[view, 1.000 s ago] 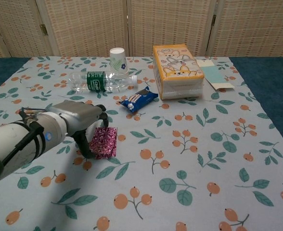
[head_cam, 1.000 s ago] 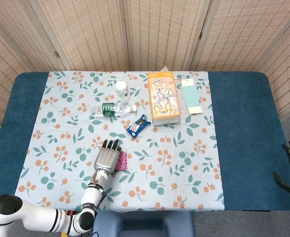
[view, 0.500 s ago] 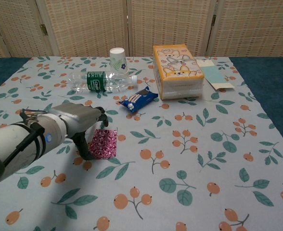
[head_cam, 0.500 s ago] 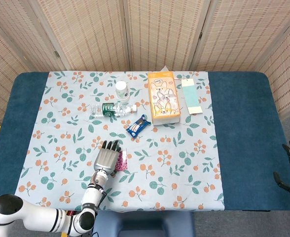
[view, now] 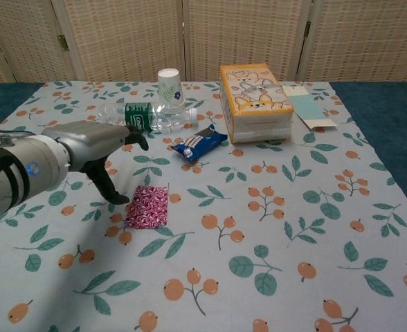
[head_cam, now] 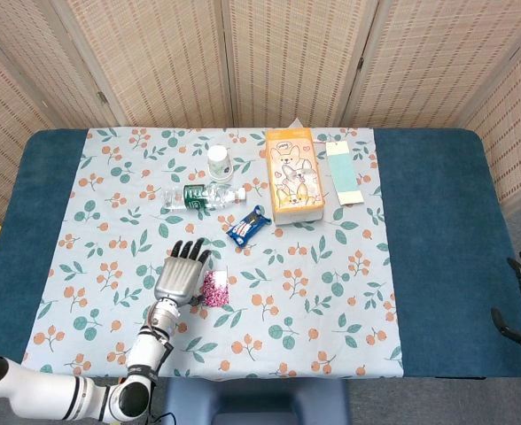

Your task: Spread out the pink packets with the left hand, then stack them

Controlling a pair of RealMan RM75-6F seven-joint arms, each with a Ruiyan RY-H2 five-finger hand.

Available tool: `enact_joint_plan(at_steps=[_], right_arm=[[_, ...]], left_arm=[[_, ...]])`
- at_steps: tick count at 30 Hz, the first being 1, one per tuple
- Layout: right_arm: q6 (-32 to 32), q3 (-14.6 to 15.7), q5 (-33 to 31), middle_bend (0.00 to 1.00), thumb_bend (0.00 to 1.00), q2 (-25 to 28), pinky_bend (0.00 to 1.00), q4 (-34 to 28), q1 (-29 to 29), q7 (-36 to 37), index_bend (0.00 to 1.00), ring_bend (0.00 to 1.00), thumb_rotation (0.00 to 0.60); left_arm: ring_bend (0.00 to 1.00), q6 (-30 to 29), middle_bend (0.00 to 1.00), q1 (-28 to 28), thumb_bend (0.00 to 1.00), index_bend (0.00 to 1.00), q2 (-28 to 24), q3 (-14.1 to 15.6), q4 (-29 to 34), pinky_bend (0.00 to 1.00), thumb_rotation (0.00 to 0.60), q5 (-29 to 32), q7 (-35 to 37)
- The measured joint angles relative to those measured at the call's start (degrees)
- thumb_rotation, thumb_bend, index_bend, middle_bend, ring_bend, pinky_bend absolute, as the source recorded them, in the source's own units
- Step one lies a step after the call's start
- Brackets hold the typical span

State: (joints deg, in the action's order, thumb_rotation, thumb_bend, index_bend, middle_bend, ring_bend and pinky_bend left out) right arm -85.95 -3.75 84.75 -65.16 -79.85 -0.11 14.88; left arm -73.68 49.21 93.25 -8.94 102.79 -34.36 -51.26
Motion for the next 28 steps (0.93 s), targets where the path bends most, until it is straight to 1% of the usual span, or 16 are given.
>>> enact_joint_plan(at_steps=[2,5,8,12,15,24,28], right_arm=[[0.0,0.1,0.3,0.0,0.38,0.5,0.0,-0.5,0.1,0.2,0.0,0.0,0.6],[0.4,0.2,0.7,0.0,0.38,1.3,0.0,-1.2,0.4,0.4,0.0,0.0,0.6],[0.7,0.3,1.2,0.0,0.38,1.9,0.0,-1.7,0.7,1.4,0.0,0.0,0.6],[1.2,0.4,1.7,0.0,0.38,2.9,0.0,-2.3,1.2,3.6,0.0,0.0,0.6],[1.5,0.4,1.9,0.0,0.38,3.3,0.0,-2.5,1.5,5.2,0.0,0.0,0.6],[0.7,0.6,2.4,0.01,0.39,3.4,0.0,-3.1,1.3,7.2,0.0,0.0,0.6],[0.4,0.8,2.6,0.02,0.39,3.4,0.0,-3.5,1.2,6.4,0.01,0.0,0.6]], left_arm=[[0.0,-0.4,0.0,-1.2,0.27,0.18,-2.1,0.3,1.0,0.0,0.6,-3.0,2.4],[0.0,-1.3,0.01,-3.4,0.27,0.21,-5.6,1.2,1.9,0.0,0.6,-9.2,6.8],[0.0,-2.4,0.02,-6.1,0.27,0.22,-9.6,2.8,2.0,0.0,0.6,-16.4,11.7],[0.0,-5.3,0.05,-11.1,0.27,0.23,-15.8,6.0,0.9,0.0,0.6,-26.2,18.7],[0.01,-8.5,0.08,-15.5,0.27,0.25,-19.5,8.0,-1.1,0.0,0.6,-31.2,23.9],[0.03,-17.8,0.11,-27.7,0.27,0.27,-23.5,12.1,-7.5,0.0,0.6,-39.3,38.4],[0.03,-20.1,0.11,-31.2,0.27,0.27,-24.6,13.2,-8.6,0.0,0.6,-41.5,41.3]])
